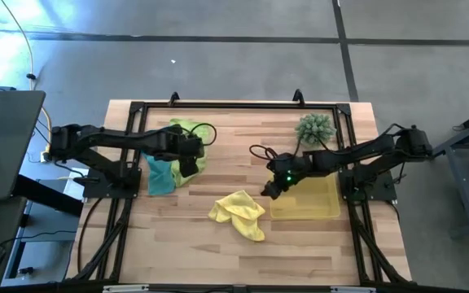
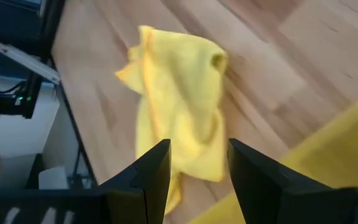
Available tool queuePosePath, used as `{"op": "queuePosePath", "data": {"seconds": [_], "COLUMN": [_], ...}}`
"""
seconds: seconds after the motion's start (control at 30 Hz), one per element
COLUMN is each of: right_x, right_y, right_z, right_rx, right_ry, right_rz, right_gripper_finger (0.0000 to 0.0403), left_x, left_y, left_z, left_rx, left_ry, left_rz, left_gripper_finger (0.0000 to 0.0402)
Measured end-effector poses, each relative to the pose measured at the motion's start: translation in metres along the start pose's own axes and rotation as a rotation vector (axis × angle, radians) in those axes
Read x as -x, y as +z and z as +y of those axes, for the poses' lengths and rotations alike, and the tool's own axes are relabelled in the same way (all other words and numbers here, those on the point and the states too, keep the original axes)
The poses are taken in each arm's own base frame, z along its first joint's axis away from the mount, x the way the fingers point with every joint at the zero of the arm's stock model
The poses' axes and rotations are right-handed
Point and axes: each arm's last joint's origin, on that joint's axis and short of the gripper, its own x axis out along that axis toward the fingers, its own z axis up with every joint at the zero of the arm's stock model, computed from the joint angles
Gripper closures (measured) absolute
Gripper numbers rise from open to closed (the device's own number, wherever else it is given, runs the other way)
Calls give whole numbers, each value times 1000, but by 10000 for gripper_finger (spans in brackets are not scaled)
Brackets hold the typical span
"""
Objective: Roll microfiber towels into tight, uniform cylinder then place into a basket
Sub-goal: Fold the yellow microfiber towel
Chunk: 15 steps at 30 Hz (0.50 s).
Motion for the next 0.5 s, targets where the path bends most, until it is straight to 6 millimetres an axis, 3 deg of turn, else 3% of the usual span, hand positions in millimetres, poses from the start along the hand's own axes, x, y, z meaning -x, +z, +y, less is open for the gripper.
{"op": "queuePosePath", "data": {"seconds": [0.17, 0.27, 0.37, 0.5], "right_x": [15, 30, 38, 32], "right_y": [14, 18, 15, 12], "right_z": [41, 64, 73, 80], "right_rx": [156, 279, 341, 355], "right_ry": [4, -105, -235, -171], "right_rz": [-12, -54, -71, -65], "right_gripper_finger": [254, 254, 254, 254], "left_x": [16, 21, 25, 30], "left_y": [3, 3, 4, 3], "left_z": [-6, -12, -19, -30], "left_rx": [9, 0, 1, -1], "left_ry": [-41, -82, -166, -278], "left_rz": [-121, -152, -166, -178], "left_gripper_finger": [227, 227, 227, 227]}}
